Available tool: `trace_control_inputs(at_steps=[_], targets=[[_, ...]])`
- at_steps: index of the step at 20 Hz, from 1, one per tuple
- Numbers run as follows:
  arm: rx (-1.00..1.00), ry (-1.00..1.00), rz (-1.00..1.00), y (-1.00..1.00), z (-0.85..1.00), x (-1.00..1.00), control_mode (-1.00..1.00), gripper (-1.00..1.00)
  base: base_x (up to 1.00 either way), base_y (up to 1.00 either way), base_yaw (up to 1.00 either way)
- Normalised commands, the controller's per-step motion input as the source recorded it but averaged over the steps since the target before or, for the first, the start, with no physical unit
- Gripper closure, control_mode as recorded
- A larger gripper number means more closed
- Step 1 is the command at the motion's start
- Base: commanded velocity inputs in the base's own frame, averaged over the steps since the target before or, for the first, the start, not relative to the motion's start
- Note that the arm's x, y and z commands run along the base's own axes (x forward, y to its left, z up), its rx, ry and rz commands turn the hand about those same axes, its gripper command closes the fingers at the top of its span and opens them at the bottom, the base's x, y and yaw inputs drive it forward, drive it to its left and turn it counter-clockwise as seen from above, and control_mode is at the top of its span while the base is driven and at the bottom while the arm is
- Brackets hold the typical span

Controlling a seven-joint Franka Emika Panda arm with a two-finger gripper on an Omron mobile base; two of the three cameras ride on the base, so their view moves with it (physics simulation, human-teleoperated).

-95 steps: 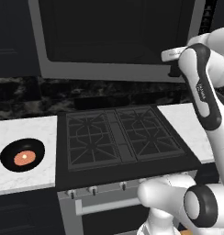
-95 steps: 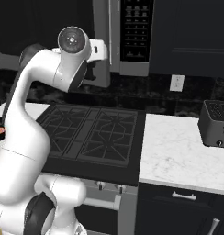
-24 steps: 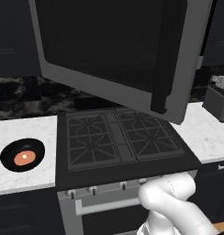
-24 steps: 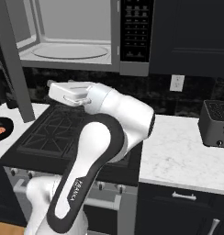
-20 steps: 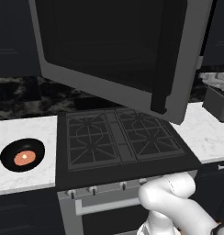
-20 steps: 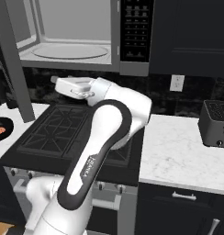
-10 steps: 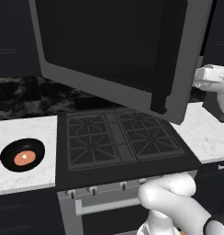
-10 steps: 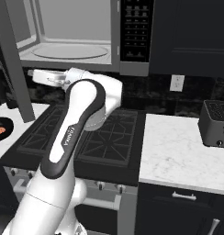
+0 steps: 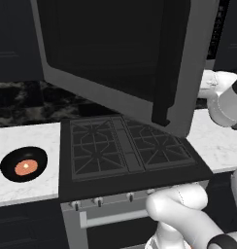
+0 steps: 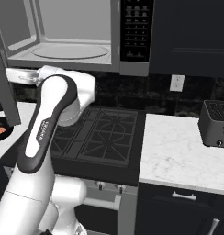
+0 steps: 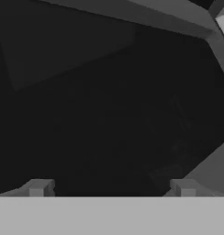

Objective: Open the microwave, place the bowl with waffle inside the microwave, then close the microwave door and turn it on.

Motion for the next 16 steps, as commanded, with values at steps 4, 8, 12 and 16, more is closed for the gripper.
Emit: trace_control_inputs(at_steps=[4,8,12,16], targets=[[-0.03,0.0,0.09,0.83,0.02,-0.35,-1.0,-1.0,0.0,0.0,0.0],[-0.1,0.0,0.04,1.0,0.11,-0.3,-1.0,-1.0,0.0,0.0,0.0],[-0.1,0.0,0.0,1.0,0.12,-0.25,-1.0,-1.0,0.0,0.0,0.0],[-0.09,-0.04,0.0,0.96,0.14,-0.16,-1.0,-1.0,0.0,0.0,0.0]])
